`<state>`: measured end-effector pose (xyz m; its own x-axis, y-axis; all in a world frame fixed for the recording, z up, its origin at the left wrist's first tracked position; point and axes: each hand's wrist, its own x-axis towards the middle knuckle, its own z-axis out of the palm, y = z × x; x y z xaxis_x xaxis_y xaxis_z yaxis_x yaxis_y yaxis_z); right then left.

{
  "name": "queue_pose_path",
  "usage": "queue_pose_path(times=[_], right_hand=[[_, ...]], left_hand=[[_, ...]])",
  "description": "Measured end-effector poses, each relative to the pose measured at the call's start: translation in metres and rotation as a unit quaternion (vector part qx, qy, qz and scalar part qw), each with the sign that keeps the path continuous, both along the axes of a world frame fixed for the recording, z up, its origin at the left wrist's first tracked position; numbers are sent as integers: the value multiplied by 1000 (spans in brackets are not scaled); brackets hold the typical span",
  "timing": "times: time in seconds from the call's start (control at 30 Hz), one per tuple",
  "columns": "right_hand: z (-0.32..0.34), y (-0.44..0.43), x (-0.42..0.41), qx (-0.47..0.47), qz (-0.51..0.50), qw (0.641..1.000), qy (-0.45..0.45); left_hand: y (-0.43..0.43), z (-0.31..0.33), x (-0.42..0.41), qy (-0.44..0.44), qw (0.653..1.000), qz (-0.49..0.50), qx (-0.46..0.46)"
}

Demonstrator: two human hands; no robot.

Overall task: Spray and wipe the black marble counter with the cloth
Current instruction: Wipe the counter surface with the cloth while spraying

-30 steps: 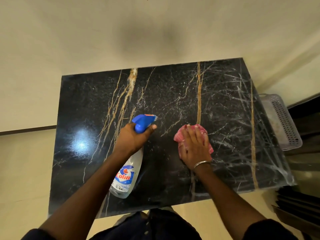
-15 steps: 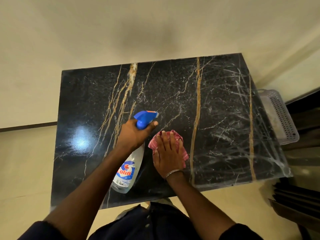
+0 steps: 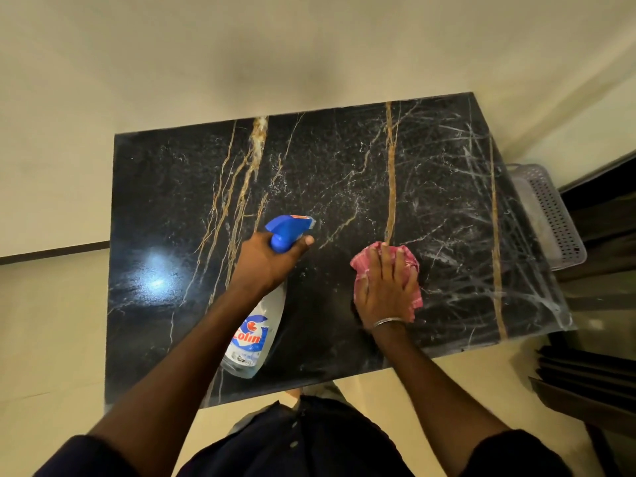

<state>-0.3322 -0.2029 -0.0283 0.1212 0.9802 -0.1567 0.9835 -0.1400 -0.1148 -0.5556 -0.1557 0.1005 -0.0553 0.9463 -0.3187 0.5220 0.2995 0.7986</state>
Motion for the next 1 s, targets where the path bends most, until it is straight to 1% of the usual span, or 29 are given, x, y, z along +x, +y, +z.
queue_pose_path(times=[0.17,0.23,0.33,0.37,0.47,0.57,0.7,0.77,0.83,1.0], right_hand=[[0,-43,-70,-8,106,994,32],[-3,-50,-72,-17,151,988,32],[-4,-49,-45,-22,201,979,18],[-3,-49,-33,-19,192,981,13],[-1,-48,5,0,93,996,-4],[0,-47,37,4,16,1000,-8],[0,-52,29,8,-39,999,-12],[2,-60,7,3,-28,1000,-11],[1,-72,-20,-6,3,1000,2],[-6,-109,-92,-8,114,992,43]], left_hand=[[-5,-1,0,4,1000,9,6],[-7,-2,1,3,1000,8,13],[-11,-2,0,3,1000,13,14],[-12,-2,0,2,1000,17,15],[-15,-3,-2,-3,1000,19,15],[-18,-6,-3,-2,1000,14,14],[-24,-7,-4,1,1000,6,12],[-27,-6,-2,1,1000,1,17],[-31,-4,2,-2,1000,-2,12],[-36,-1,9,1,1000,11,-5]])
